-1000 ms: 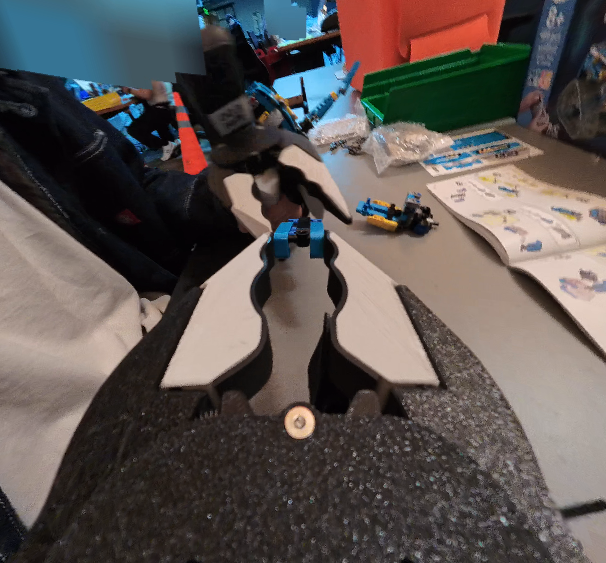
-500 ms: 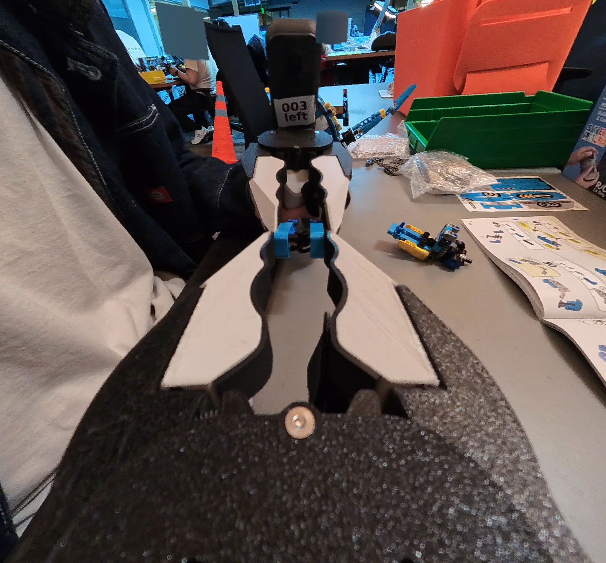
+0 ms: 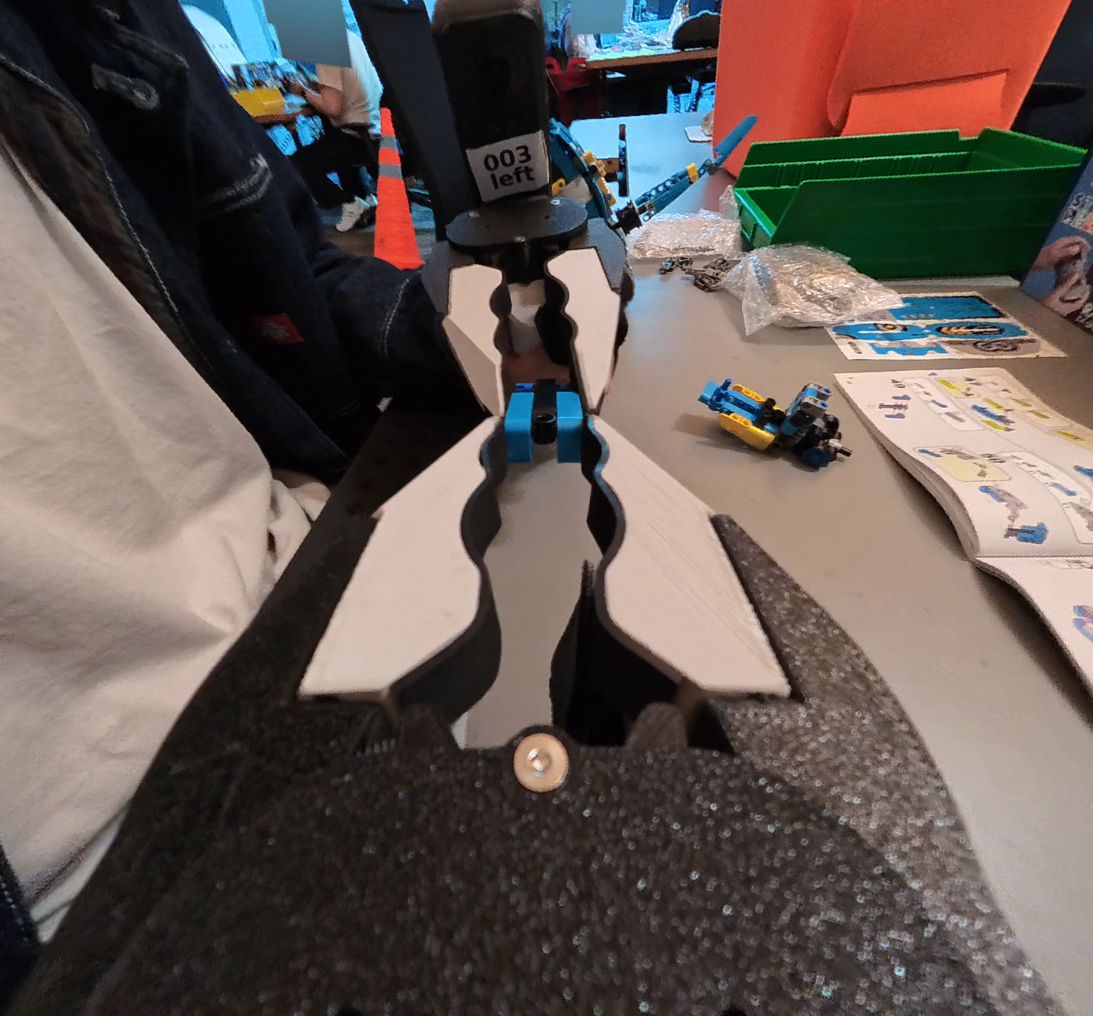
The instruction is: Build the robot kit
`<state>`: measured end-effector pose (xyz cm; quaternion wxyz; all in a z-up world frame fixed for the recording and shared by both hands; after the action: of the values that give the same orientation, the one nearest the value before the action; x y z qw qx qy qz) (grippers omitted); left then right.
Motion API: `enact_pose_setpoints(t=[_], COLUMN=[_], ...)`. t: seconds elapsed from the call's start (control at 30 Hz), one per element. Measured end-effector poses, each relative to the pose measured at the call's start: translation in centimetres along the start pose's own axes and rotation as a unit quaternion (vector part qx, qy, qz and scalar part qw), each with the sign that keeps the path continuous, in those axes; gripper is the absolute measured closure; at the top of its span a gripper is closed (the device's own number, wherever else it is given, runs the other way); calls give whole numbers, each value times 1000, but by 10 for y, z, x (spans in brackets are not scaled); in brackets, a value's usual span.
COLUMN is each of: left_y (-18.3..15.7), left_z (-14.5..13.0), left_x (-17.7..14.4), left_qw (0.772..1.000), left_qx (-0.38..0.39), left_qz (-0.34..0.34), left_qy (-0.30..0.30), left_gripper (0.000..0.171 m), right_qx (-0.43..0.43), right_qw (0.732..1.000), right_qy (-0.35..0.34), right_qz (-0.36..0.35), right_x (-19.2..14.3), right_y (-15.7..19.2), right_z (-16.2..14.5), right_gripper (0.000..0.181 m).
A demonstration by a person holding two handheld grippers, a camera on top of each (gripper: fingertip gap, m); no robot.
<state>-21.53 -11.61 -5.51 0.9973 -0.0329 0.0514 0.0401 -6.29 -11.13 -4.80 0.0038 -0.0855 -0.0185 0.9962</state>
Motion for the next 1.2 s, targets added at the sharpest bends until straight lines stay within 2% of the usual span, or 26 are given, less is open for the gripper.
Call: enact_pose_setpoints(t=[0.17, 0.27, 0.33, 0.37, 0.53, 0.67, 0.8, 0.87, 0.9, 0.93, 0.97, 1.0, 1.03, 1.07, 1.13, 1.17, 1.2], left_y=[1, 7, 10, 11, 19, 24, 25, 22, 21, 23, 25, 27, 33, 39, 42, 41, 37], left_z=[-1, 3, 7, 11, 12, 6, 2, 1, 3, 4, 4, 5, 8, 9, 10, 9, 10], left_x=[1, -1, -6, -9, -13, -10, -6, -2, -2, -2, -4, -7, -11, -17, -23, -21, -19], left_qw=[1000, 999, 998, 997, 993, 992, 994, 994, 991, 979, 957, 922, 886, 852, 790, 781, 782], left_qx=[-7, -20, -19, -17, -6, -18, -37, -80, -125, -186, -260, -332, -387, -425, -480, -488, -485], left_qz=[0, 20, 33, 42, 97, 112, 100, 57, 19, -28, -89, -155, -193, -222, -296, -309, -318], left_qy=[4, -15, -41, -61, -71, -47, -34, -37, -54, -73, -95, -124, -170, -212, -240, -237, -228], left_gripper=[147, 147, 147, 147, 146, 146, 147, 147, 147, 147, 147, 147, 147, 147, 147, 147, 147], right_qx=[-16, 28, 37, 49, 140, 180, 153, 143, 136, 126, 117, 108, 102, 94, 75, 64, 54], right_qw=[1000, 999, 997, 995, 987, 978, 981, 980, 980, 981, 980, 979, 977, 977, 980, 980, 981], right_qy=[7, -27, -47, -58, -63, -103, -114, -140, -146, -150, -158, -170, -181, -185, -180, -182, -184], right_qz=[-11, -29, -56, -66, -45, -12, -22, 5, 8, 10, 3, -15, -39, -48, -46, -42, -34], right_x=[0, 0, -4, -7, -5, 1, 1, 2, 4, 4, 2, -2, -5, -7, -6, -4, -2], right_y=[0, -8, -12, -16, -24, -21, -17, -10, -8, -6, -6, -8, -11, -12, -13, -15, -18], right_z=[0, 1, 3, 3, -4, 1, 6, 13, 15, 18, 21, 23, 24, 24, 27, 31, 36], right_gripper=[157, 156, 139, 137, 137, 129, 128, 124, 126, 126, 127, 132, 129, 129, 131, 132, 134])
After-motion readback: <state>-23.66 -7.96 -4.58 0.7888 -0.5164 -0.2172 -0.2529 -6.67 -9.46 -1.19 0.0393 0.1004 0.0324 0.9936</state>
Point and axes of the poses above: each gripper's, where its closed fingertips meet, x out along the fingers, z out of its top, y = z × x across the jaws, the point moved 8 cm from there along -x, back along the fingers, and after that the axes turned 6 degrees about -x, right-handed, at the moved point
